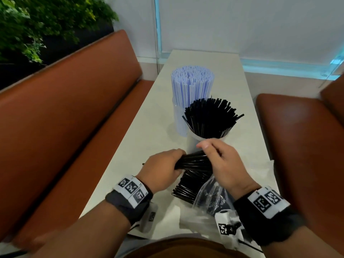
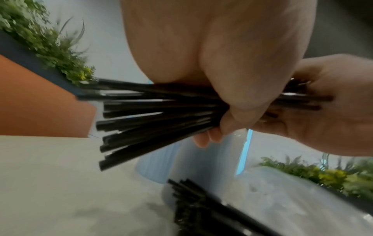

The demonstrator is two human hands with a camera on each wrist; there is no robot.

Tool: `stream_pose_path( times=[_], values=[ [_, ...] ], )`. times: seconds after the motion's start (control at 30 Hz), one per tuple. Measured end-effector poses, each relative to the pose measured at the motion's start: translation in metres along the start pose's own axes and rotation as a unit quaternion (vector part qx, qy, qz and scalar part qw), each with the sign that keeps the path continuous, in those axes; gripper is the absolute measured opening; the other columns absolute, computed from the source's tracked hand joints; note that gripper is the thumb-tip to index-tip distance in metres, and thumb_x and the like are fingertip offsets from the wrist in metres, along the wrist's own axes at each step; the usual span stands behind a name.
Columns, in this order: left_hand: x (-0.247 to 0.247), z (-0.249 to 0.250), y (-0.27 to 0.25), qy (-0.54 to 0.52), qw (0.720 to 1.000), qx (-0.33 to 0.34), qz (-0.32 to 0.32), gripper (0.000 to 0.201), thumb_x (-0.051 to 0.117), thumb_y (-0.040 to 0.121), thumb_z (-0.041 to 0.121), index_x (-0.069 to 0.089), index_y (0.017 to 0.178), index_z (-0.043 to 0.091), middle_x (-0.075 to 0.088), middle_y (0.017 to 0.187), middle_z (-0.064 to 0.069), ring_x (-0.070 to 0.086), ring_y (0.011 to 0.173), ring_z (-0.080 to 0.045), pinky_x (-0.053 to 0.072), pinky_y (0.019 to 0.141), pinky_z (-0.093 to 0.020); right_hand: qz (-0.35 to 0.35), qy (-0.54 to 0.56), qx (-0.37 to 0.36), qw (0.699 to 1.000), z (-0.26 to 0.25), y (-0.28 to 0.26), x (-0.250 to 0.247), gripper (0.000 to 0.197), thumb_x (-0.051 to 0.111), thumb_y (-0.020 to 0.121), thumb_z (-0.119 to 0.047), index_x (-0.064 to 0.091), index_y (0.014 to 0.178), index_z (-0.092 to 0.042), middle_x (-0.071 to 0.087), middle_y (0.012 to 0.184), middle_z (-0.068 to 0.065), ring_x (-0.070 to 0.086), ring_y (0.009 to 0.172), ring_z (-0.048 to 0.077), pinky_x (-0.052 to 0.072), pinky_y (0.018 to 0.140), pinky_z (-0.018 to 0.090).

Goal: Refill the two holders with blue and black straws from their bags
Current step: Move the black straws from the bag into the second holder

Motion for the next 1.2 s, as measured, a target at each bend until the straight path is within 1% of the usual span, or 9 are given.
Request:
stream_pose_path(
  times=[0.13,0.23,0.37,0.47,0.53,0.7,0.8,1.07,1.2],
  values=[
    [-0.007,0.026,0.011,0.0,0.999,0.019,0.034,0.043,0.06,0.089,0.029,0.049,0.129,0.036,0.066,0.11,0.011,0.061,0.093,-0.015,0.044,0.069,-0.029,0.138,0.054,-0.026,0.989,-0.012,0.001,-0.036,0.03,0.048,0.099,-0.029,0.074,0.09,-0.017,0.071,0.084,-0.005,0.065,0.083,0.01,0.05,0.075,0.023],
    [-0.018,0.04,0.021,-0.005,0.997,0.029,0.066,0.046,0.062,0.088,0.029,0.048,0.131,0.039,0.066,0.114,0.011,0.061,0.095,-0.015,0.044,0.069,-0.03,0.106,0.036,-0.013,0.994,-0.011,0.006,-0.029,0.031,0.05,0.102,-0.02,0.075,0.084,-0.018,0.073,0.083,-0.006,0.065,0.08,0.006,0.046,0.072,0.015],
    [-0.022,0.059,0.033,-0.026,0.996,0.033,0.081,0.035,0.059,0.086,0.035,0.055,0.121,0.035,0.068,0.103,0.009,0.064,0.087,-0.019,0.042,0.064,-0.03,0.106,0.079,0.03,0.991,-0.001,0.005,-0.021,0.033,0.053,0.103,-0.027,0.076,0.081,-0.02,0.075,0.081,-0.005,0.069,0.077,0.005,0.049,0.068,0.011],
    [-0.035,0.041,0.037,-0.142,0.985,-0.014,0.099,0.026,0.066,0.092,0.025,0.06,0.11,0.042,0.065,0.087,0.012,0.062,0.079,-0.012,0.044,0.066,-0.03,0.132,0.183,0.034,0.974,0.007,0.006,-0.029,0.037,0.049,0.099,-0.044,0.078,0.09,-0.022,0.077,0.091,0.002,0.073,0.09,0.014,0.058,0.081,0.025],
    [-0.056,0.035,0.035,-0.335,0.928,-0.027,0.162,0.018,0.07,0.092,0.024,0.063,0.098,0.039,0.067,0.081,0.01,0.064,0.076,-0.011,0.051,0.073,-0.032,0.137,0.229,0.073,0.961,0.019,0.006,-0.029,0.039,0.049,0.097,-0.048,0.077,0.094,-0.022,0.077,0.097,0.007,0.073,0.097,0.021,0.059,0.086,0.033],
    [-0.101,0.045,0.031,-0.693,0.673,0.029,0.257,0.023,0.068,0.091,0.009,0.076,0.099,0.029,0.071,0.083,-0.007,0.065,0.083,-0.024,0.055,0.089,-0.038,0.091,0.335,0.264,0.9,0.05,0.0,-0.002,0.054,0.045,0.101,-0.056,0.073,0.1,-0.01,0.076,0.104,0.014,0.072,0.104,0.031,0.055,0.09,0.044],
    [-0.099,0.054,0.037,-0.76,0.6,0.021,0.25,0.017,0.061,0.092,0.001,0.068,0.096,0.016,0.069,0.081,-0.009,0.067,0.08,-0.024,0.055,0.086,-0.039,0.08,0.444,0.324,0.831,0.051,-0.005,0.013,0.058,0.047,0.101,-0.056,0.067,0.113,-0.003,0.076,0.107,0.014,0.073,0.102,0.031,0.059,0.081,0.048],
    [-0.082,0.056,0.046,-0.757,0.613,-0.025,0.225,0.022,0.054,0.097,-0.005,0.061,0.094,0.015,0.067,0.081,-0.01,0.069,0.081,-0.027,0.054,0.092,-0.043,0.068,0.471,0.319,0.82,0.053,-0.003,0.007,0.042,0.045,0.106,-0.043,0.062,0.107,-0.005,0.073,0.109,0.02,0.073,0.102,0.032,0.06,0.079,0.047],
    [-0.073,0.063,0.047,-0.73,0.65,-0.033,0.209,0.019,0.052,0.098,-0.006,0.057,0.099,0.012,0.069,0.08,-0.008,0.07,0.079,-0.025,0.057,0.085,-0.04,0.026,0.336,0.253,0.907,0.045,0.002,0.007,0.031,0.052,0.103,-0.031,0.072,0.113,-0.008,0.073,0.111,0.016,0.07,0.106,0.033,0.059,0.081,0.04]
  ],
)
Point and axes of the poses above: each hand's wrist, its own y-axis towards the middle knuckle, its own x-axis out of the palm, z = x × y, the point moved 8 cm from there along y, towards the middle knuckle
